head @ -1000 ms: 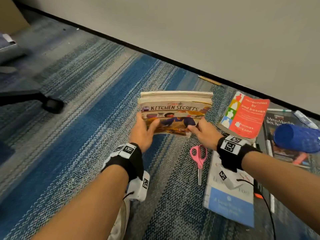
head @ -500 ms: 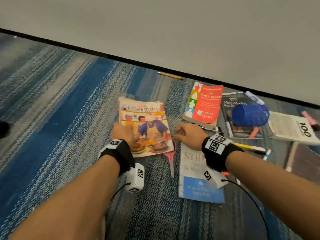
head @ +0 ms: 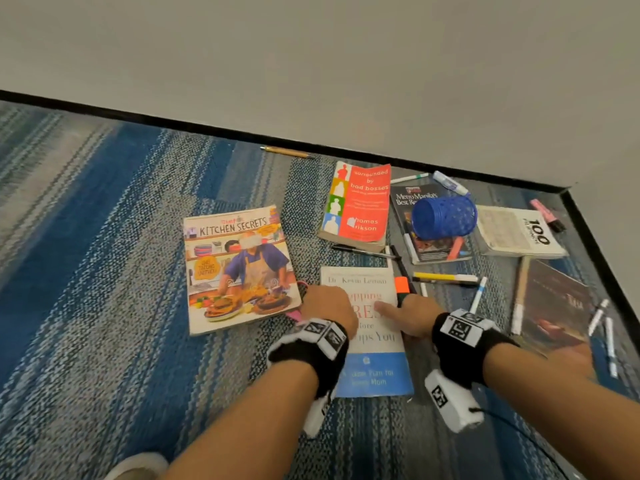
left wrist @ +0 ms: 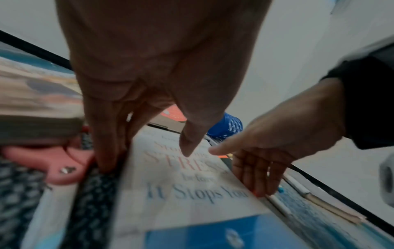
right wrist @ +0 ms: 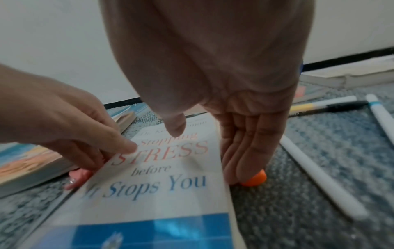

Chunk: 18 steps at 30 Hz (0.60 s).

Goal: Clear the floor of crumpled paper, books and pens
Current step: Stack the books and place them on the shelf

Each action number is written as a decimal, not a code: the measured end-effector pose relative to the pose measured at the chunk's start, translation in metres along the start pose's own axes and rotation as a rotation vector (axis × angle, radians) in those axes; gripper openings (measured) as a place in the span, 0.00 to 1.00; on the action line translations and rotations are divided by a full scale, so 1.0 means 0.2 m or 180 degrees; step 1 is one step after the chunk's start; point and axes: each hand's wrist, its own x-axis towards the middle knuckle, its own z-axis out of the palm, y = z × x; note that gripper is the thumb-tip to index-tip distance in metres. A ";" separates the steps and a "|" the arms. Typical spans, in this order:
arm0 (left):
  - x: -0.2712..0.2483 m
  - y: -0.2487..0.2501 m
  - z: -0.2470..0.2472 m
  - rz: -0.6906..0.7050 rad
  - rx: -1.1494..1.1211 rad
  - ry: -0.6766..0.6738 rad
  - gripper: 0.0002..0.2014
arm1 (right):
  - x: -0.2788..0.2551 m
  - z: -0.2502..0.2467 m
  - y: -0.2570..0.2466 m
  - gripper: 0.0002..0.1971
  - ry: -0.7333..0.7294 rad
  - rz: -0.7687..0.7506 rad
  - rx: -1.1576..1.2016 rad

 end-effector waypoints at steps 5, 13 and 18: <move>0.00 0.03 0.00 -0.0348 -0.1481 0.0165 0.23 | 0.00 -0.02 -0.01 0.32 0.0169 0.0008 -0.0029; -0.01 -0.09 -0.29 -0.0183 -0.3397 0.1071 0.09 | 0.12 -0.39 -0.13 0.33 0.1432 0.0071 0.0473; 0.01 -0.44 -0.38 -0.0849 -0.4100 0.1923 0.09 | 0.35 -0.44 -0.27 0.31 0.1724 0.0033 0.0881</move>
